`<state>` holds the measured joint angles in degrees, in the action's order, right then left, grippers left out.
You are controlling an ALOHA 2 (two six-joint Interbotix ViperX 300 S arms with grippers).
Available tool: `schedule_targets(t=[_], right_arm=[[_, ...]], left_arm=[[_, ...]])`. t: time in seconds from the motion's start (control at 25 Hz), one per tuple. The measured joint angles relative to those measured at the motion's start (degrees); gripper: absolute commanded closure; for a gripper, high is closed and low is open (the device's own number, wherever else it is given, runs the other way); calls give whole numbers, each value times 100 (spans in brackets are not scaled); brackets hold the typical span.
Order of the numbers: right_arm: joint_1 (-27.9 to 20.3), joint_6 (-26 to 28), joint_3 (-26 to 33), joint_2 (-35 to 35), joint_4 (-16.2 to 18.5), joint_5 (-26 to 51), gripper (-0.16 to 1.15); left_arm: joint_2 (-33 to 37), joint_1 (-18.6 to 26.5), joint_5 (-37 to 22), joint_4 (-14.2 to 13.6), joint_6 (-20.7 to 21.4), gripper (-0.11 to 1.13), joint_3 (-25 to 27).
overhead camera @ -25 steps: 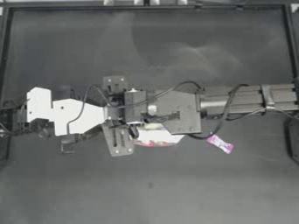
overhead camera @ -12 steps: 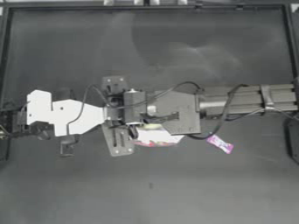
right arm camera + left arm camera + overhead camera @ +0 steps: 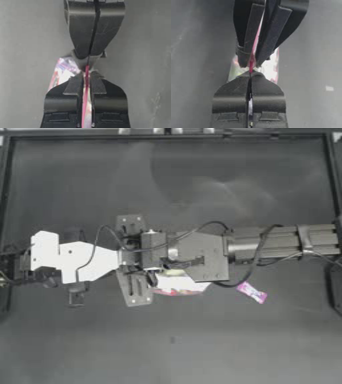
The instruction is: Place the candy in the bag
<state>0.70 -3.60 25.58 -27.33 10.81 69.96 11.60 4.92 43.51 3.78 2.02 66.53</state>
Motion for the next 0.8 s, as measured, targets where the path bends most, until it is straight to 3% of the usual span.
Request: schedule_targets(t=[0.24, 0.8], right_arm=[[0, 0, 0, 0, 9, 26, 66], [0, -9, 0, 0, 0, 132, 66]], left_arm=[[0, 0, 9, 0, 18, 95, 0], [0, 0, 0, 0, 26, 96, -9]])
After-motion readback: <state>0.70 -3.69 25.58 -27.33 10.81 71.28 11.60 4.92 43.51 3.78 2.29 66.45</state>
